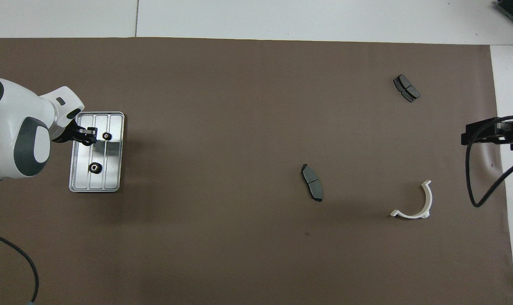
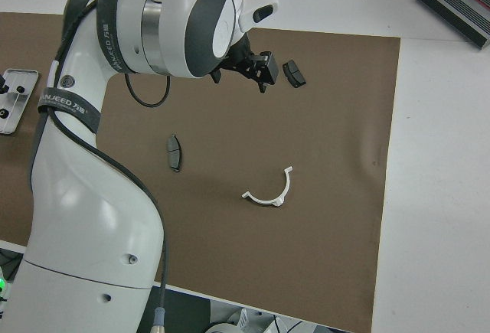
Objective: Pick bearing gear from pile to tray
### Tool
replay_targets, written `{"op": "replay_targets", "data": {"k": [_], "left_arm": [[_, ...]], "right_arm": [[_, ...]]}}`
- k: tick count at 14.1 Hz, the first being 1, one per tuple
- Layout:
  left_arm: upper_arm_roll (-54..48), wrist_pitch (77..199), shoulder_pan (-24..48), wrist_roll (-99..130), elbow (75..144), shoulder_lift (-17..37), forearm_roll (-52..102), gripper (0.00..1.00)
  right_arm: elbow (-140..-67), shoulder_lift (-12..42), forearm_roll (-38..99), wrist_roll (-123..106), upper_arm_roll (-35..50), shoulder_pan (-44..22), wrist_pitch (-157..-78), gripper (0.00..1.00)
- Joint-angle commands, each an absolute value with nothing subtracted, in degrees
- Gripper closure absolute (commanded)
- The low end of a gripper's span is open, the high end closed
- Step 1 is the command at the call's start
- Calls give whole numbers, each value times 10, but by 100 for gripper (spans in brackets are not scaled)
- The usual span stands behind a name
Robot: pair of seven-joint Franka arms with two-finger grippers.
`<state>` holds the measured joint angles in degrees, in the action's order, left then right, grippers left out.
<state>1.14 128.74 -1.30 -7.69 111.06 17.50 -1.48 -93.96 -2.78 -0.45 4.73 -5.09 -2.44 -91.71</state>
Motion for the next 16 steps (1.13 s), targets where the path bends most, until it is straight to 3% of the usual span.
{"op": "replay_targets", "data": {"k": [1,3,8,13,16], "left_arm": [[5,1303,-18,-76,1137,149,-23,66],[5,1301,-18,-76,1135,149,-23,0],[4,1265,-11,-74,1108,120,-23,0],[-2,983,-4,-72,901,103,-23,0],[-3,935,-3,-72,871,54,-18,0]], "right_arm": [[-932,-25,2,34,-50,-21,-904,0],[-935,-27,4,37,-51,-22,-904,0],[-935,-27,4,36,-50,-22,-904,0],[-935,-27,4,36,-50,-22,-904,0],[-935,-27,4,36,-50,-22,-904,0]]}}
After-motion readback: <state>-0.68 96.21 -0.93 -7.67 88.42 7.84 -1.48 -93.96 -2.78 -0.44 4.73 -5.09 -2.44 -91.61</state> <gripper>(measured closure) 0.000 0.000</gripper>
